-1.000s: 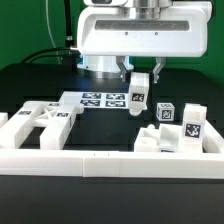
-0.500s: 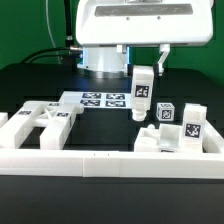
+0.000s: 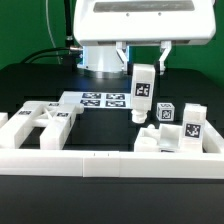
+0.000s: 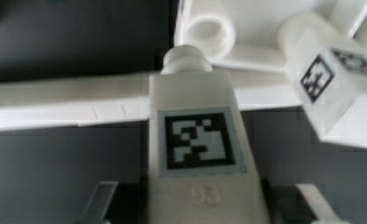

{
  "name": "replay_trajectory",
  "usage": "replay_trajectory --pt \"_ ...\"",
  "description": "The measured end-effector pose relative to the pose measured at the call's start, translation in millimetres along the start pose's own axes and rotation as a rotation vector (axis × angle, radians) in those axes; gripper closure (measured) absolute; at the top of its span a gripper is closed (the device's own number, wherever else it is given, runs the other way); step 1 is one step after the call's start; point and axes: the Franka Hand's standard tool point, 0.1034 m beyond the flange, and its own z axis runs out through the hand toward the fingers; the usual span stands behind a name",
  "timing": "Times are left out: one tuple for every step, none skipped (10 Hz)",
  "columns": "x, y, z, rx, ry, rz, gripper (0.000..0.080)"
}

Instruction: Assemble chair

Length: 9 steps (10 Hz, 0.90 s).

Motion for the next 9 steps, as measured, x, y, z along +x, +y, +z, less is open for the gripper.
replay_trajectory --pt "-0.2 -1.5 2.4 0.000 0.001 -0.004 0.0512" --pt "-0.3 -1.6 2.4 0.000 0.001 -0.004 0.0512" --pt "-0.3 -1.4 2.4 0.000 0.001 -0.004 0.0512" --pt "-0.4 -1.4 2.5 0.000 0.001 -0.004 0.0512" --pt "-1.0 -2.6 3.1 0.001 0.000 -0.001 0.0512" --pt "-4.5 -12.8 8.2 0.008 0.007 0.033 0.0512" --pt "-7.9 -19.9 13.1 0.012 0.001 0.024 0.0512" --pt "-8.6 -21.5 15.8 0.012 -0.001 0.020 0.0512" --pt "-10.5 -21.4 18.1 0.011 -0.003 0.019 0.0512"
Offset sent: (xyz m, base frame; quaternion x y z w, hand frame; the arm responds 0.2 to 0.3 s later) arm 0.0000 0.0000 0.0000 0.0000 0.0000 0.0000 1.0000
